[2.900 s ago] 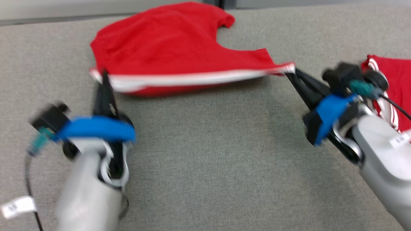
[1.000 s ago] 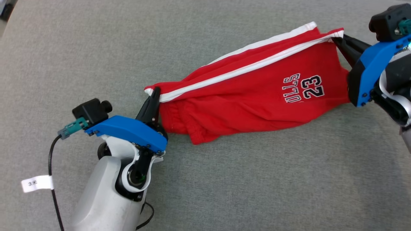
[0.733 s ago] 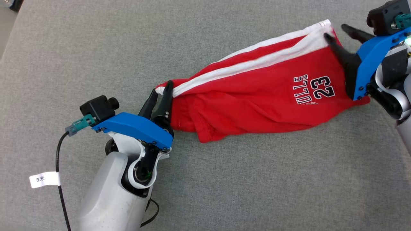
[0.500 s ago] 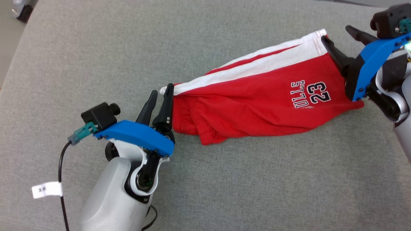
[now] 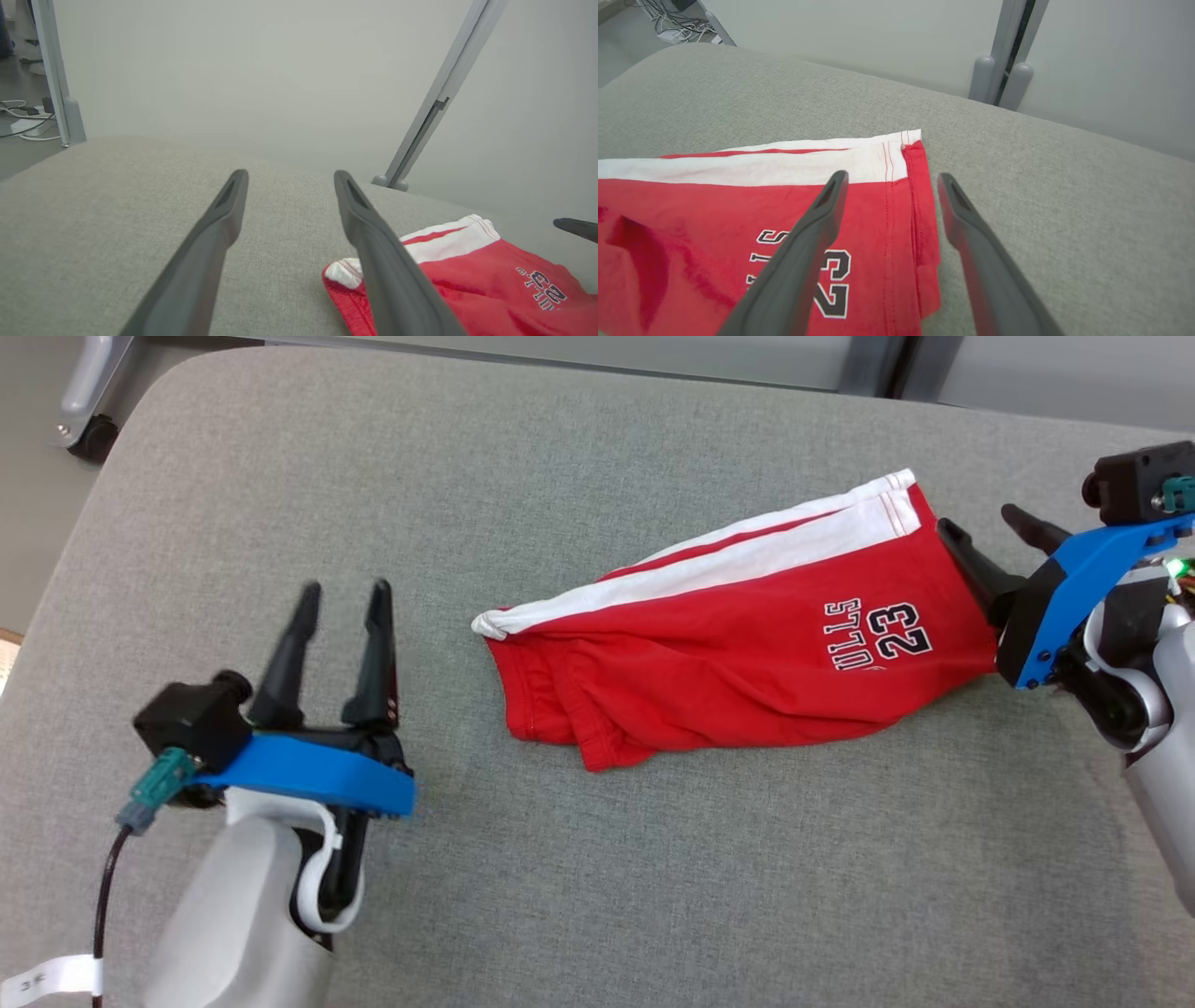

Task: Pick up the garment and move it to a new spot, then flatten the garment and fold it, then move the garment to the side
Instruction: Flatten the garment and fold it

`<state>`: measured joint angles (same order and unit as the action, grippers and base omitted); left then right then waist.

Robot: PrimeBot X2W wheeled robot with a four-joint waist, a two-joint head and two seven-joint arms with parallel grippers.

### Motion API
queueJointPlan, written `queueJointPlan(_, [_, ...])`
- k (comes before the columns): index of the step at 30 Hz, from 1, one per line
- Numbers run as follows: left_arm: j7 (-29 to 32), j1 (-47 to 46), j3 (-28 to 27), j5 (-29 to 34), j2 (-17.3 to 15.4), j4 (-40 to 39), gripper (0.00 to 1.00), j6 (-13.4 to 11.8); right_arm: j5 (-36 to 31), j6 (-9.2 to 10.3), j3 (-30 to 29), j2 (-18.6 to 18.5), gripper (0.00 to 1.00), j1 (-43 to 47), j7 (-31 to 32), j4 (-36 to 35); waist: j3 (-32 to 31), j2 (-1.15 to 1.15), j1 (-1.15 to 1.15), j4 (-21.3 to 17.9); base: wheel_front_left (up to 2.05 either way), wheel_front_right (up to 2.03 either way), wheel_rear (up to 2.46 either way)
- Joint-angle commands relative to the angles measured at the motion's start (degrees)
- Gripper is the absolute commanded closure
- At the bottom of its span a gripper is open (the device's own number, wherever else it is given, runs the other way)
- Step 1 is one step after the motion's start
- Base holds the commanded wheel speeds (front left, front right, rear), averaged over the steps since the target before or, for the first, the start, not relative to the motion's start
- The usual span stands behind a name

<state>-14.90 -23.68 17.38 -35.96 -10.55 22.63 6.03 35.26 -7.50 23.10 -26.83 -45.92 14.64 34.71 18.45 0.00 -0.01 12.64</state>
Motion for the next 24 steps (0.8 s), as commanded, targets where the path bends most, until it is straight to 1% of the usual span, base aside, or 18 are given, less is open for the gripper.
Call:
queueJointPlan(1, [-0.3,-0.1,-1.6,3.4,0.0,-1.7,0.00,-0.2,0.5,0.02,-0.8,0.8,0.00,0.7,-0.4,0.7,0.4,0.00,0.01,0.2,0.00,0.00,0.00])
queueJointPlan(3, [-0.3,0.9,-3.8,7.4,0.8,-3.6,0.00,0.1,0.3,0.02,-2.1,1.6,0.00,0.5,-0.9,1.8,1.1,0.00,0.01,0.5,0.00,0.00,0.00])
queueJointPlan(5, [-0.3,1.2,-5.6,11.0,1.6,-5.3,0.00,0.5,0.9,0.01,-3.7,3.2,0.00,0.3,-0.9,3.3,1.8,0.00,0.01,1.0,0.00,0.00,0.00])
queueJointPlan(9, [-0.3,1.9,-8.1,15.2,3.6,-7.5,0.00,1.1,-1.5,0.02,-5.6,4.0,0.00,-1.3,-0.3,6.5,3.4,0.00,0.01,2.3,0.00,0.00,0.00])
queueJointPlan(13, [-0.3,1.9,-8.8,16.9,4.6,-7.4,0.00,1.4,-5.9,0.02,-8.4,4.6,0.00,-3.3,0.3,11.5,4.7,0.00,0.01,3.7,0.00,0.00,0.00])
queueJointPlan(15, [-0.3,1.7,-8.8,17.1,5.0,-7.2,0.00,1.6,-7.5,0.02,-10.2,5.5,0.00,-4.1,0.7,14.1,5.1,0.00,0.01,4.3,0.00,0.00,0.00])
queueJointPlan(20, [-0.3,1.4,-8.0,16.4,5.3,-7.1,0.00,1.6,-10.2,0.01,-11.9,8.1,0.00,-4.2,3.7,18.8,5.3,0.00,0.01,5.1,0.00,0.00,0.00])
queueJointPlan(21, [-0.3,1.5,-8.0,16.3,5.3,-7.0,0.00,1.6,-10.4,-0.02,-12.0,8.7,0.19,-4.1,4.0,19.0,5.2,0.00,0.01,5.1,0.00,0.00,0.00])
queueJointPlan(22, [-0.3,1.7,-7.8,16.3,5.3,-7.1,0.00,1.6,-10.5,-0.07,-11.7,9.3,0.66,-3.9,4.4,19.1,5.1,0.00,0.01,5.1,0.00,0.00,0.00])
queueJointPlan(23, [-0.3,2.0,-7.8,16.1,5.4,-7.2,0.00,1.6,-10.8,-0.08,-11.5,9.4,1.00,-3.5,4.3,18.8,4.9,0.00,0.01,5.0,0.00,0.00,0.00])
queueJointPlan(24, [-0.3,2.3,-7.9,16.0,5.4,-7.1,0.00,1.6,-10.9,-0.08,-11.4,9.4,1.00,-3.1,3.7,18.3,4.6,0.00,0.01,4.9,0.00,0.00,0.00])
